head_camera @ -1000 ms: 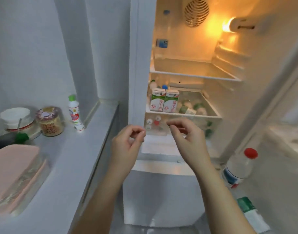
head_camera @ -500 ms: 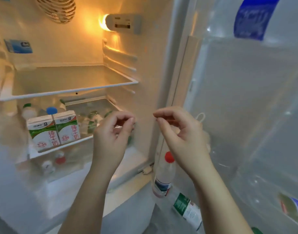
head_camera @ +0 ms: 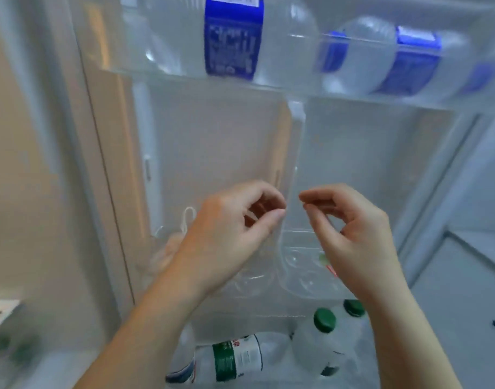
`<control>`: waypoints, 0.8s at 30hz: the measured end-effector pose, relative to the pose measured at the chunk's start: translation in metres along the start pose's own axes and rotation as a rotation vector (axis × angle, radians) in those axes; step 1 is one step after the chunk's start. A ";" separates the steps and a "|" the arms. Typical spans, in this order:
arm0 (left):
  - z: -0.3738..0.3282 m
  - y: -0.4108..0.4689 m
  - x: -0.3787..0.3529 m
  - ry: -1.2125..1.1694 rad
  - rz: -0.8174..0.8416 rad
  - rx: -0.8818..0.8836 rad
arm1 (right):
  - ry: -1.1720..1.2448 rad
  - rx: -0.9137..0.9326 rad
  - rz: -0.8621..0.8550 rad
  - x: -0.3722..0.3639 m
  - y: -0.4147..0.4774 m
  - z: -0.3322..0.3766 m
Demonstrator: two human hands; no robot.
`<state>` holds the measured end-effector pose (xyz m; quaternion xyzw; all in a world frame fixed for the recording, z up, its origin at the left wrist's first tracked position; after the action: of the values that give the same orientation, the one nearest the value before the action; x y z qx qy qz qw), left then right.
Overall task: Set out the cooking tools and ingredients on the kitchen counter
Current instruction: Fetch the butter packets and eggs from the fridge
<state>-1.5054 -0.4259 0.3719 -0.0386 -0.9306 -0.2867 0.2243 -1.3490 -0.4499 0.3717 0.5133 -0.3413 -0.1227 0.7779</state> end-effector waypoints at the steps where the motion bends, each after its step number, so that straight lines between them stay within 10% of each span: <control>1: -0.003 0.005 -0.013 0.011 0.081 -0.003 | -0.072 -0.051 0.008 0.009 -0.006 -0.009; 11: 0.002 0.025 -0.115 0.504 0.508 0.081 | -0.584 -0.508 0.444 0.058 -0.048 -0.062; 24: 0.008 0.025 -0.148 0.670 0.565 0.165 | -0.824 -0.640 0.912 0.037 -0.048 -0.072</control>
<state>-1.3712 -0.3921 0.3143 -0.1783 -0.7792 -0.1357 0.5853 -1.2672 -0.4399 0.3270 -0.0245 -0.7375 -0.0630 0.6719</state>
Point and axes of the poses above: each hand's wrist, its own y-axis towards the middle knuckle, its own x-axis out of the back of the hand, z = x × y, the point moved 7 cm from there along y, towards the middle knuckle, and after that the axes turned 15 degrees about x, right-handed, at the moved point
